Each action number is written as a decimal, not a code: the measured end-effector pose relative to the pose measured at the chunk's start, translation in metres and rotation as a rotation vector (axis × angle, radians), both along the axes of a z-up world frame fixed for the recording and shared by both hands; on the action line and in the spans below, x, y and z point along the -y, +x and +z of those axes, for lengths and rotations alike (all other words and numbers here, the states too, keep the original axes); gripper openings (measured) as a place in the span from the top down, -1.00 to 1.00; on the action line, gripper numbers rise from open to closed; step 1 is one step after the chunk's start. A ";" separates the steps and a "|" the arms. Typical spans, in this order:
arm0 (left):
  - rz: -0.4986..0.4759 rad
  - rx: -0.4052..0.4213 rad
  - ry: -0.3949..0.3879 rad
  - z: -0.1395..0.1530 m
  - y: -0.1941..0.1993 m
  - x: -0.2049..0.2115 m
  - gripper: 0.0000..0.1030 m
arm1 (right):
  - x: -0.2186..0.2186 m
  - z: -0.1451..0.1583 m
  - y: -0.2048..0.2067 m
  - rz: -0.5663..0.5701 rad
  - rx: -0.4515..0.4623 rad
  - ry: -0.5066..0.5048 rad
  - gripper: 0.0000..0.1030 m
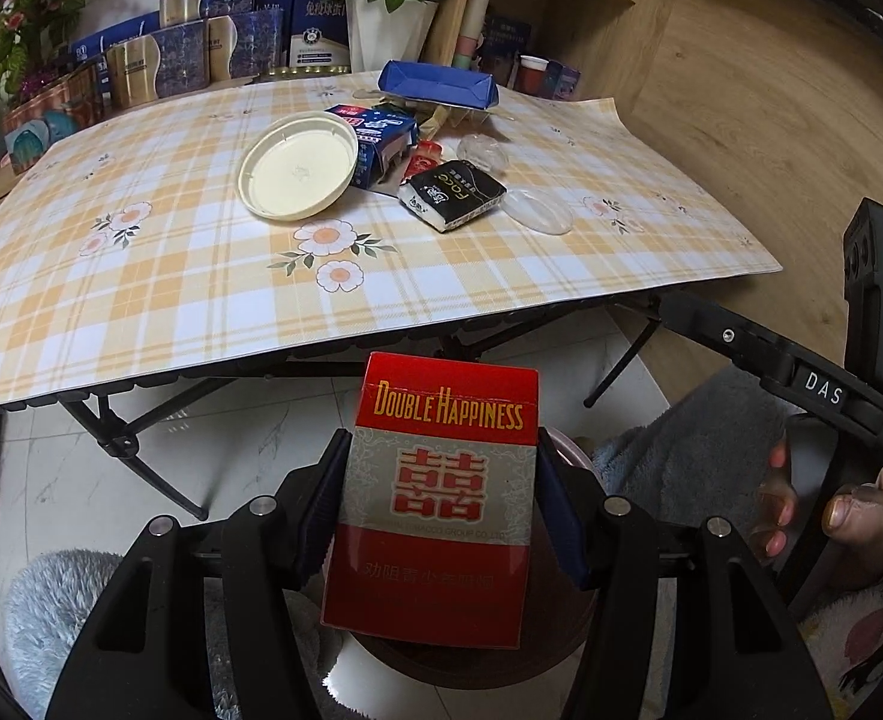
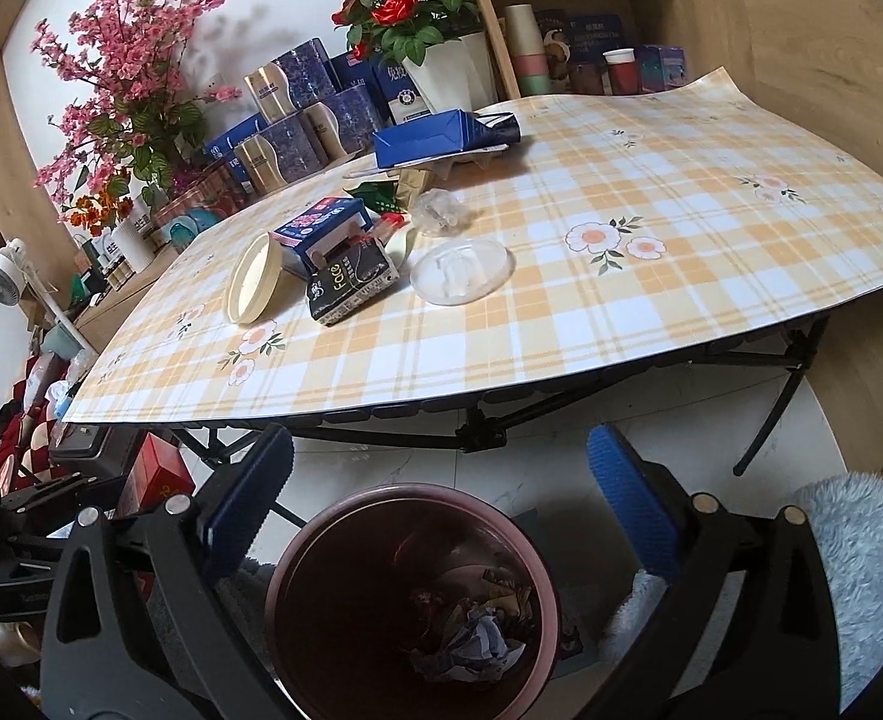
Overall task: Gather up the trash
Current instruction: 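Lower the cigarette box into the bin and open the left tool, then raise both tools from the bin back toward the table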
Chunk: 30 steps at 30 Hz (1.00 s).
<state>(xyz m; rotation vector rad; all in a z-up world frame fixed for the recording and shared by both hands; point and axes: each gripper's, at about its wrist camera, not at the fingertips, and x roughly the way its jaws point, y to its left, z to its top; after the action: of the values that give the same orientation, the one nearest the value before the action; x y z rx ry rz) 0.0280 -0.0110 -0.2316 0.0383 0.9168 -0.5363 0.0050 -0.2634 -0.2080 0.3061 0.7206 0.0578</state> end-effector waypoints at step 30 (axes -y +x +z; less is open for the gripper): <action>0.217 0.031 -0.115 0.012 0.009 -0.042 -0.88 | -0.019 0.001 0.002 0.051 -0.002 -0.073 -0.89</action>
<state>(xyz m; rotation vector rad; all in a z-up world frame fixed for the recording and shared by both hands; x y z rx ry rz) 0.0366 0.0307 -0.2191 -0.1547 0.8463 -0.3843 0.0070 -0.2442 -0.2069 0.2183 0.7311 0.0790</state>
